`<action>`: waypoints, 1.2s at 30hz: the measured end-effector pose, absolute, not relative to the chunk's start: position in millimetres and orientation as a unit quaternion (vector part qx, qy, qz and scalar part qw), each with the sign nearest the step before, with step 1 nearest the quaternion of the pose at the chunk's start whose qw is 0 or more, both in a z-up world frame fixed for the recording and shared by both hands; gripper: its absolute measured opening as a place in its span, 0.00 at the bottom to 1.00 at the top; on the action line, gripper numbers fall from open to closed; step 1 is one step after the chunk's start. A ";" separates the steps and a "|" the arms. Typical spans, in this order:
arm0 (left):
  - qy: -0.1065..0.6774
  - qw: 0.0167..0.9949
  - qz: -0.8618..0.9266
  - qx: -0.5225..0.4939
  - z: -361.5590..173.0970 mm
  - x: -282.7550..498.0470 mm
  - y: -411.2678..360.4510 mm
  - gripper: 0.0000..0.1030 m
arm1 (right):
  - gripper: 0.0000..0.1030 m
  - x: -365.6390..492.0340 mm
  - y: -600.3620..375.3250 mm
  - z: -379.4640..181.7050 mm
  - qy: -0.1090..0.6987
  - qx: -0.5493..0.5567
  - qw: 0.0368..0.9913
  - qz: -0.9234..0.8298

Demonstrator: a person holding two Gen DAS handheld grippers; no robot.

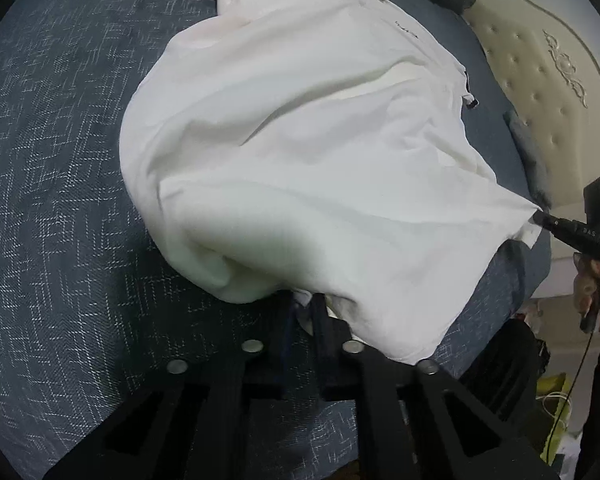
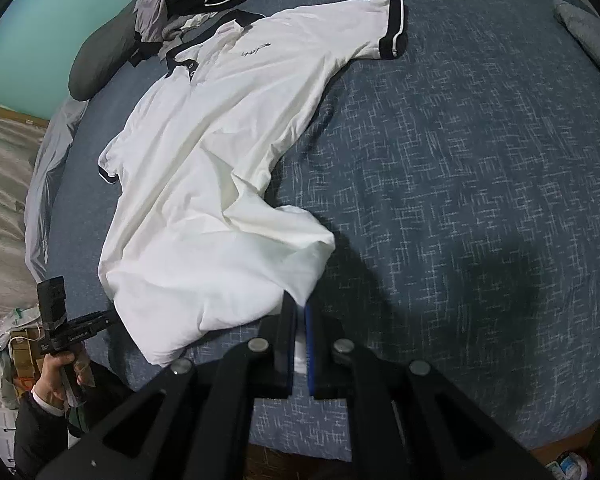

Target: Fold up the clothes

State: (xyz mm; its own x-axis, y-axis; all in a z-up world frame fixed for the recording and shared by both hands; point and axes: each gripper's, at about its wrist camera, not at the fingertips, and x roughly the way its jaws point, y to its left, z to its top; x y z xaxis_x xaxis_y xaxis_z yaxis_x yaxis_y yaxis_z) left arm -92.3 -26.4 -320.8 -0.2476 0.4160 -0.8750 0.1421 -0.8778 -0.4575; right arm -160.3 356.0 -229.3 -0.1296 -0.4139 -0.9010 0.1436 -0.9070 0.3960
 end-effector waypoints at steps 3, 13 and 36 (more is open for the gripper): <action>-0.223 0.095 0.759 -0.604 -315.1 -91.0 -28.1 0.05 | 0.03 -160.4 354.5 -229.0 -0.106 0.632 0.189 -0.744; -0.192 0.085 0.788 -0.579 -252.7 -86.4 -59.4 0.03 | 0.03 -159.1 358.6 -210.4 -0.103 0.622 0.197 -0.751; -0.173 0.073 0.808 -0.558 -187.9 -27.4 -109.1 0.03 | 0.03 -122.6 361.8 -149.3 -0.082 0.597 0.242 -0.760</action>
State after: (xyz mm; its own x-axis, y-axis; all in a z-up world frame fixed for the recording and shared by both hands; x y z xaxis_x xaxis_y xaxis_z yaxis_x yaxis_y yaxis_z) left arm -27.4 -109.1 -187.9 -0.3670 0.3106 -0.8768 0.0752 -0.9296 -0.3608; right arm -122.6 361.8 -149.3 -0.1692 -0.4672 -0.8678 0.2701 -0.8688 0.4150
